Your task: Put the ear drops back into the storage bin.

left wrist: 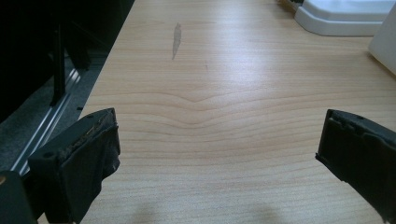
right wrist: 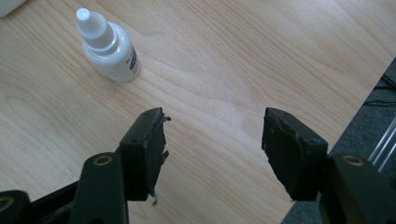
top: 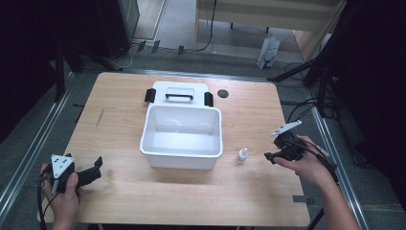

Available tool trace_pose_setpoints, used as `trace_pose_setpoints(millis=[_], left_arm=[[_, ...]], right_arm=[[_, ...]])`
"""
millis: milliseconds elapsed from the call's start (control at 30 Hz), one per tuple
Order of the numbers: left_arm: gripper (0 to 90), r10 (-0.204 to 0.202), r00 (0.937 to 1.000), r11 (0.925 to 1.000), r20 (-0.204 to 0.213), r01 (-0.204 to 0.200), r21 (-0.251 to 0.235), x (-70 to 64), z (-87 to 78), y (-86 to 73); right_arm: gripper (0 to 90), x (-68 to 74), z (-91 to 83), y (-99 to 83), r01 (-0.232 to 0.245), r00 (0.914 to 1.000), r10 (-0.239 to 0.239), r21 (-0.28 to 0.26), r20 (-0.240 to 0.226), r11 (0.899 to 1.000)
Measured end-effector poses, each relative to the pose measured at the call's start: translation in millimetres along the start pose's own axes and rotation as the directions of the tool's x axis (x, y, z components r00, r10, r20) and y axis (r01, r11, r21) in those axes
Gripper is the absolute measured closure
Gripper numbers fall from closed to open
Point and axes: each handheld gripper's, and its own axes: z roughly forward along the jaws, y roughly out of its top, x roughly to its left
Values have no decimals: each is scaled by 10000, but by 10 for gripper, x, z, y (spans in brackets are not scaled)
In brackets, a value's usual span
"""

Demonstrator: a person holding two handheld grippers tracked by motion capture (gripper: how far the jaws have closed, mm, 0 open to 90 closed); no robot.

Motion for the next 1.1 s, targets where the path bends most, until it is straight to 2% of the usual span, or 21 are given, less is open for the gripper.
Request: trace_pose_setpoints(millis=[133,200,300,333,367,400,433,467,500,533,567,600,700,733,800,867,900,933,1000,1067,1100], left_arm=[[0,-2,10000,10000,34,2,28,1,-1,1],[0,-17,10000,10000,47,17,20,3,-2,1],[0,-48,10000,10000,76,48,-4,6,-1,0],[0,-52,10000,10000,80,52,-4,7,-1,0],[0,-52,10000,10000,80,52,-4,7,-1,0],[0,-78,9999,10000,88,78,5,8,-1,0],[0,-90,9999,10000,86,90,8,8,-1,1],[0,-105,9999,9999,74,106,-3,9,-1,0],[0,-105,9999,9999,74,106,-3,9,-1,0],[0,-125,9999,9999,88,125,-4,12,-2,0],[0,-125,9999,9999,88,125,-4,12,-2,0],[0,-136,9999,9999,100,136,-7,14,-1,0],[0,-150,9998,9999,100,150,-12,15,0,0],[0,-150,9998,9999,100,150,-12,15,0,0],[0,-158,9998,9999,123,158,-1,17,-1,0],[0,-156,9998,9999,127,156,2,17,-1,0],[0,-156,9998,9999,127,156,2,17,-1,0],[0,-154,9998,9999,117,154,-8,15,0,0],[0,-147,9998,9999,120,147,-2,15,0,0],[0,-148,9998,9999,118,148,-6,16,0,0],[0,-151,9998,9999,125,151,-10,16,0,0]], right_arm=[[445,-39,-69,163,685,9974,-667,676,-286,9954],[447,-26,-88,228,1083,9936,-1041,1096,-437,9881],[462,15,-99,328,1709,9846,-1617,1744,-661,9697],[471,39,-104,369,2011,9792,-1917,1938,-665,9602],[471,39,-104,369,2011,9792,-1917,1938,-665,9602],[477,78,-111,435,2370,9713,-2265,2109,-729,9483],[484,101,-117,457,2480,9686,-2369,2174,-760,9441],[485,125,-118,486,2722,9618,-2584,2188,-901,9370],[485,125,-118,486,2722,9618,-2584,2188,-901,9370],[499,183,-109,537,3054,9519,-2910,2209,-960,9262],[499,183,-109,537,3054,9519,-2910,2209,-960,9262],[523,236,-88,590,3294,9441,-3152,2282,-971,9162],[553,283,-53,644,3498,9364,-3310,2362,-1162,9066],[553,283,-53,644,3498,9364,-3310,2362,-1162,9066],[586,321,-14,688,3803,9235,-3520,2425,-1524,8925],[611,343,10,712,3937,9169,-3588,2480,-1750,8851],[611,343,10,712,3937,9169,-3588,2480,-1750,8851],[629,364,37,735,4054,9111,-3658,2518,-1900,8788],[632,379,63,761,4204,9040,-3793,2487,-1971,8726],[633,390,74,771,4228,9031,-3830,2459,-1943,8722],[637,400,87,785,4295,8994,-3884,2404,-2005,8705]])
